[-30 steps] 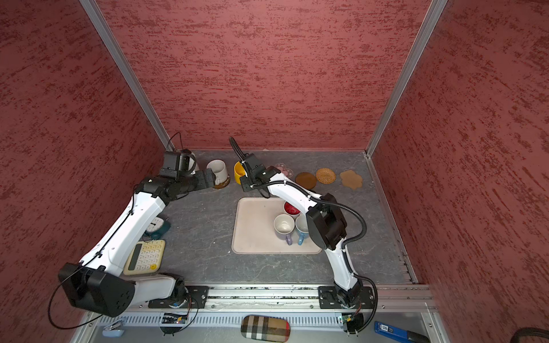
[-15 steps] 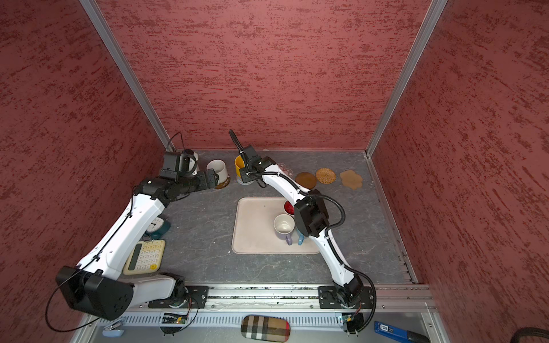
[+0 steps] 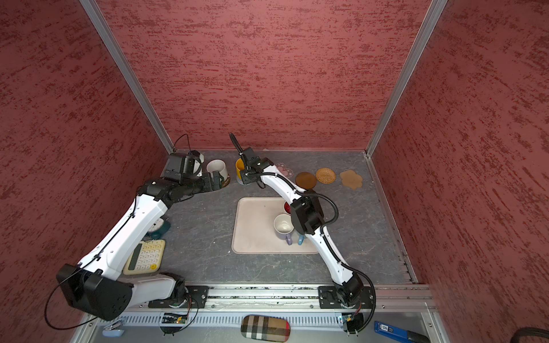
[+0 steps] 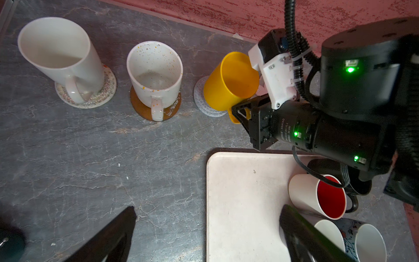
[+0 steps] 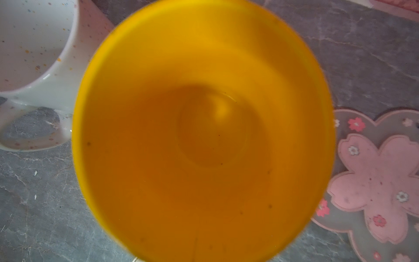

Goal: Place cups on coasters
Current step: Place the cup on the coaster.

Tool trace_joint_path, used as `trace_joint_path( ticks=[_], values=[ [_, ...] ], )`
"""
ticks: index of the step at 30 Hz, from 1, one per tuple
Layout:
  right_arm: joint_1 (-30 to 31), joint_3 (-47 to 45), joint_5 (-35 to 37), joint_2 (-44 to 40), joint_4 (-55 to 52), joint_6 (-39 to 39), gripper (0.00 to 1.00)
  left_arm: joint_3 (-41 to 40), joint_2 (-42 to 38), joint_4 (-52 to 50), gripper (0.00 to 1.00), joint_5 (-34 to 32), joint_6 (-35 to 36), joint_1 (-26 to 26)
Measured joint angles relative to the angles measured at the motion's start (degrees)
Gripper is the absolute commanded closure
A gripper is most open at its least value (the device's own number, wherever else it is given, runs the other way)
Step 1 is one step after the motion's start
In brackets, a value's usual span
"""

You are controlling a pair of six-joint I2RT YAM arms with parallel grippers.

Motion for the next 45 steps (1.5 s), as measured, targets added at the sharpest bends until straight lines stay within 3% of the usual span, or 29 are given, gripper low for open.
trace_joint_path(
  ticks=[21,28,45],
  values=[
    [-1.22,1.27,-0.11,3.85,3.5,0.22,1.0,0.0,0.0,-0.02,0.0,-0.44,0.04,-3.13],
    [-1.36,1.27,-0.13,3.85,3.5,0.22,0.76,0.0,0.04,-0.02,0.0,-0.52,0.09,-3.15],
    [-1.38,2.99,-0.28,3.85,6.51,-0.02,0.65,0.0,1.57,-0.04,0.0,-1.95,0.13,-3.15]
  ],
)
